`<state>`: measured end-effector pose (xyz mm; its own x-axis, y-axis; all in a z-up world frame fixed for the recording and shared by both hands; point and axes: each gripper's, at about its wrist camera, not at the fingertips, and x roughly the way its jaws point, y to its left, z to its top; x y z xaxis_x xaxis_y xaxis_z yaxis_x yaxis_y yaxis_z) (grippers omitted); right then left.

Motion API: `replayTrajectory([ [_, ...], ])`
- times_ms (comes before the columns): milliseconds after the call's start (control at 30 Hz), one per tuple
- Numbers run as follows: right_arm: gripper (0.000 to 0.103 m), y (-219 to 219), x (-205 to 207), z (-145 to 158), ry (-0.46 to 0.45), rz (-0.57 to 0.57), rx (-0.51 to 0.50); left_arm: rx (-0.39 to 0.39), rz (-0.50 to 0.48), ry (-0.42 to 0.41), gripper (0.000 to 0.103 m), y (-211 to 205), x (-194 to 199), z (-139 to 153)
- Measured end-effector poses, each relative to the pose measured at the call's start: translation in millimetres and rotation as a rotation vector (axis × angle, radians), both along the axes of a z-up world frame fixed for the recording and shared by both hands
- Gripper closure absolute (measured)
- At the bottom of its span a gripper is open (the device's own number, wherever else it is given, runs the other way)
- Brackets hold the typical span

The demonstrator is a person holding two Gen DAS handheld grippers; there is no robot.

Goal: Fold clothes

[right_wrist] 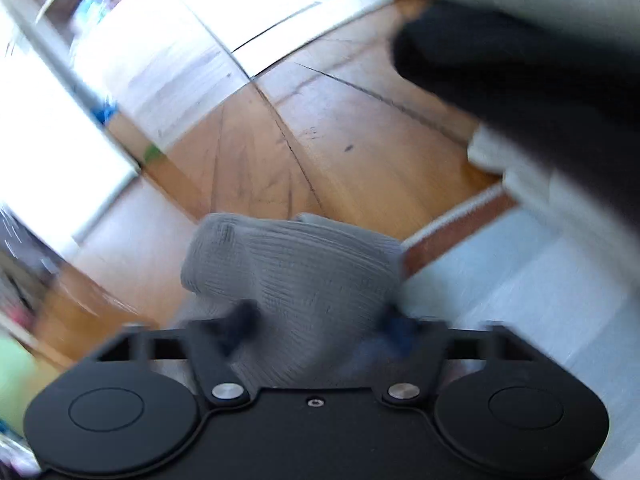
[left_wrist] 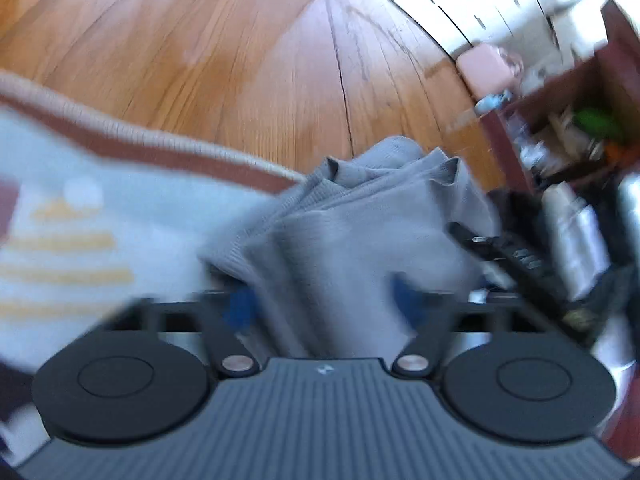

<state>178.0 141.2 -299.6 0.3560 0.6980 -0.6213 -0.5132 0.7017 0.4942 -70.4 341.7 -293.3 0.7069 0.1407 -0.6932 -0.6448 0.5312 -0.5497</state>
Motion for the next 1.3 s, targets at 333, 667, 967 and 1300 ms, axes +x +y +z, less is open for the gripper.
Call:
replayTrajectory([
  [333,0.064,-24.5,-94.6,72.0,0.061,-0.114,-0.098,0.17,-0.161,0.056,0.092,26.5,-32.0,66.0],
  [667,0.038,-41.7,-149.5,81.8,-0.358,0.12,-0.332,0.158,-0.128,0.167,0.074,47.2,-43.4,27.9],
  [967,0.1,-10.1,-145.8,78.6,-0.616,0.41,-0.401,0.133,-0.107,0.152,0.086,46.4,-43.7,27.2],
  [1300,0.089,-3.9,-53.3,49.2,-0.216,0.234,-0.336,0.094,0.012,0.196,0.069,38.0,-43.7,13.8],
])
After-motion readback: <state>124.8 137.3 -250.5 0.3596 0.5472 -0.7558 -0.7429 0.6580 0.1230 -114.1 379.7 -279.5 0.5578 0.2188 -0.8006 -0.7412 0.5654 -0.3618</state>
